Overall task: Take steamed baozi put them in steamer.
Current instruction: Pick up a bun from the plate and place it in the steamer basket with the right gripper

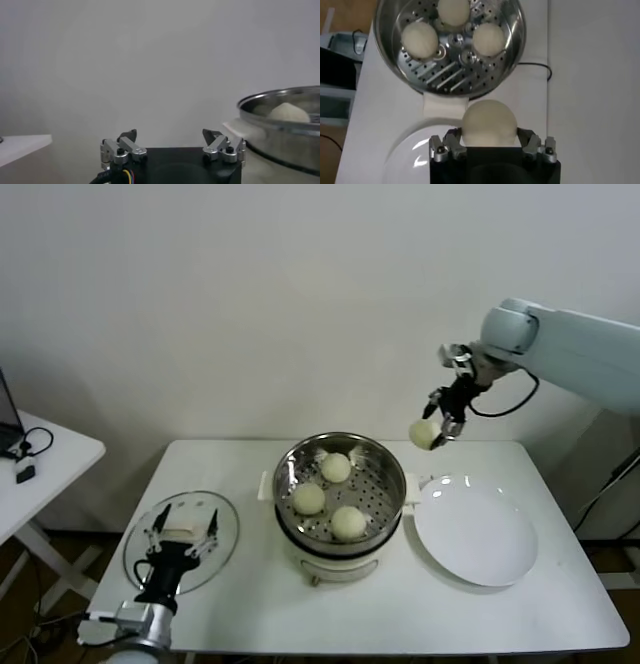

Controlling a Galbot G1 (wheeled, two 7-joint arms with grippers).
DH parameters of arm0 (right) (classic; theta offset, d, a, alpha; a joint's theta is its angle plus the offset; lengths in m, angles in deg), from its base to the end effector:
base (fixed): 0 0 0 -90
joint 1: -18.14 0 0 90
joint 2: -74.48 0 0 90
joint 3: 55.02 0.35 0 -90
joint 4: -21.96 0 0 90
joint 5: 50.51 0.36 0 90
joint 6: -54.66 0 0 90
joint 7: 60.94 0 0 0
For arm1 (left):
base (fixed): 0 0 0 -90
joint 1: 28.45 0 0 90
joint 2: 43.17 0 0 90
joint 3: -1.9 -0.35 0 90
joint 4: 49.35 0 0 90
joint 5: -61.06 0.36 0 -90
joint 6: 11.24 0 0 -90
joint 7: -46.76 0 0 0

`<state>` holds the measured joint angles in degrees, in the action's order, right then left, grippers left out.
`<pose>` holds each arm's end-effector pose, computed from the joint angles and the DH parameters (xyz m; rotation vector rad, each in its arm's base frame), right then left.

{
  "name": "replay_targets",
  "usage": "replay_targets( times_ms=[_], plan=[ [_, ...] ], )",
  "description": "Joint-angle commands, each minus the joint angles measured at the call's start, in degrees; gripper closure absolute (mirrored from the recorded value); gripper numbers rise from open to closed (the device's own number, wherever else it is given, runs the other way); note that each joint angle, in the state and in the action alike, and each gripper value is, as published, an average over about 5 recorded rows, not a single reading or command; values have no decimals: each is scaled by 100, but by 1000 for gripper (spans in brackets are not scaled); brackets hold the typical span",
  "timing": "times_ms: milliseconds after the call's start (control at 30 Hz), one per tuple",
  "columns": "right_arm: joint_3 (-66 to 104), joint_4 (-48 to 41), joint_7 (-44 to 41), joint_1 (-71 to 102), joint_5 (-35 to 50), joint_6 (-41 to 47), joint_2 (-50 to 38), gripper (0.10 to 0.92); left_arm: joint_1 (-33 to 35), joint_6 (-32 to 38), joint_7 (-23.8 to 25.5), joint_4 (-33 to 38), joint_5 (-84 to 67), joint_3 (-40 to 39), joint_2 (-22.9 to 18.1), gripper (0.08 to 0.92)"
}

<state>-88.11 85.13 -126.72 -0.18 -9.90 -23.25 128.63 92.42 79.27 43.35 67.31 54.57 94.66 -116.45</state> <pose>0.5991 -0.0820 0.0136 1.3689 -1.4616 1.2331 0.1855 0.0691 -0.3160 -0.0551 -3.0730 -0.2573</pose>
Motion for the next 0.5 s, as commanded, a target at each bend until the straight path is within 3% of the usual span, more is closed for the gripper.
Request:
replay_targets(
  times_ms=[33,500],
  plan=[
    [-572,143,252,-250,979,254,1286,296,-66,-38,-14,156,312,-368,17,177],
    [-541,356,591,417,845,390,1490,296,-86,-45,-22,37,310,-334,15,177]
  ],
)
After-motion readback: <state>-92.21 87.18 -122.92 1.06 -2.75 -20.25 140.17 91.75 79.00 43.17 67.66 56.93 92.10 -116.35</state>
